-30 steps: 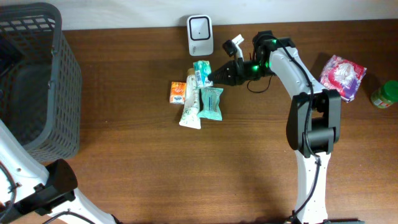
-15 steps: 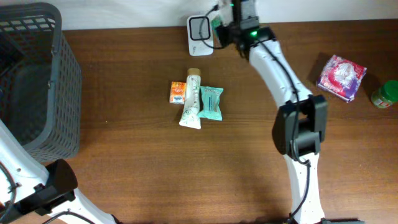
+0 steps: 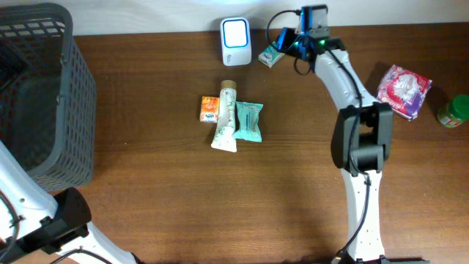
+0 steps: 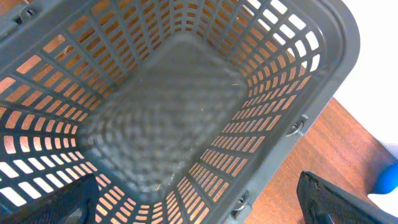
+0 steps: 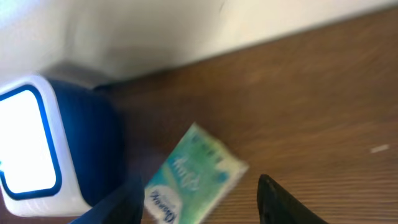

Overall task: Scan the item barcode
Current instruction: 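Raise the box with the right gripper to the white scanner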

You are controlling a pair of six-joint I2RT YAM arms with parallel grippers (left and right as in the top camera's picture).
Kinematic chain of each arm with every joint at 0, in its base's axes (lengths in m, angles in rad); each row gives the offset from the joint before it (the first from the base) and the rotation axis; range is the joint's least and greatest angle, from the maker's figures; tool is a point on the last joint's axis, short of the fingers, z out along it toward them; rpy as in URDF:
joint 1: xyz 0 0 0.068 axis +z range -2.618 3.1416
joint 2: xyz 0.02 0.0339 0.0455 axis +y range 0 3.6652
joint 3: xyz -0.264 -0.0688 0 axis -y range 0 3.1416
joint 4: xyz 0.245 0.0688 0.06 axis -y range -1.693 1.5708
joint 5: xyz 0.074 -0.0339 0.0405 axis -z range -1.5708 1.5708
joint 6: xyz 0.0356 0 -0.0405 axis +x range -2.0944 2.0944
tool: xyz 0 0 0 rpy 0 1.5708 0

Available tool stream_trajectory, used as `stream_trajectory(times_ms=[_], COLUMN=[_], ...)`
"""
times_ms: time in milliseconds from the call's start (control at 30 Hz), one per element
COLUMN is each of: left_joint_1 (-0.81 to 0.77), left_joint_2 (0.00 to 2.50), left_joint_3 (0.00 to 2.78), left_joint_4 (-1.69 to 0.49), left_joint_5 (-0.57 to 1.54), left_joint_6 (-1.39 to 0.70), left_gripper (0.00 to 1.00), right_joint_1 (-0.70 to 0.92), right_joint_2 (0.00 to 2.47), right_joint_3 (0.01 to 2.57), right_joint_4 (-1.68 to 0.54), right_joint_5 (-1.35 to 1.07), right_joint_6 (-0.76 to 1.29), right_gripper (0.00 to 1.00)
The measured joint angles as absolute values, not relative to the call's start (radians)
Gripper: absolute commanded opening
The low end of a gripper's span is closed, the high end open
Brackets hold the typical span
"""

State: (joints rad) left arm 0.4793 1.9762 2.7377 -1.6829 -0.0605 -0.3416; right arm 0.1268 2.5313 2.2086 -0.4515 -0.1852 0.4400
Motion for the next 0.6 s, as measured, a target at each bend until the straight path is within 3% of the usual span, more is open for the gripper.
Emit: stream_trajectory(times_ms=[200, 600], left_joint_1=[0.479, 0.479], left_joint_2=[1.977, 1.976], left_joint_3=[2.738, 2.738], left_joint_4=[-1.683, -1.683], left_joint_5=[-0.06, -0.06], left_joint_6=[-0.341, -0.342], left_gripper=[0.99, 0.99], right_joint_1=[0.153, 0.118], right_joint_2=[2.604, 2.605], right_joint_3=[2.207, 2.207], right_joint_4=[-0.361, -0.43], right_joint_5=[-0.236, -0.253], right_joint_6=[0.632, 0.663], right_gripper=[0.49, 0.46])
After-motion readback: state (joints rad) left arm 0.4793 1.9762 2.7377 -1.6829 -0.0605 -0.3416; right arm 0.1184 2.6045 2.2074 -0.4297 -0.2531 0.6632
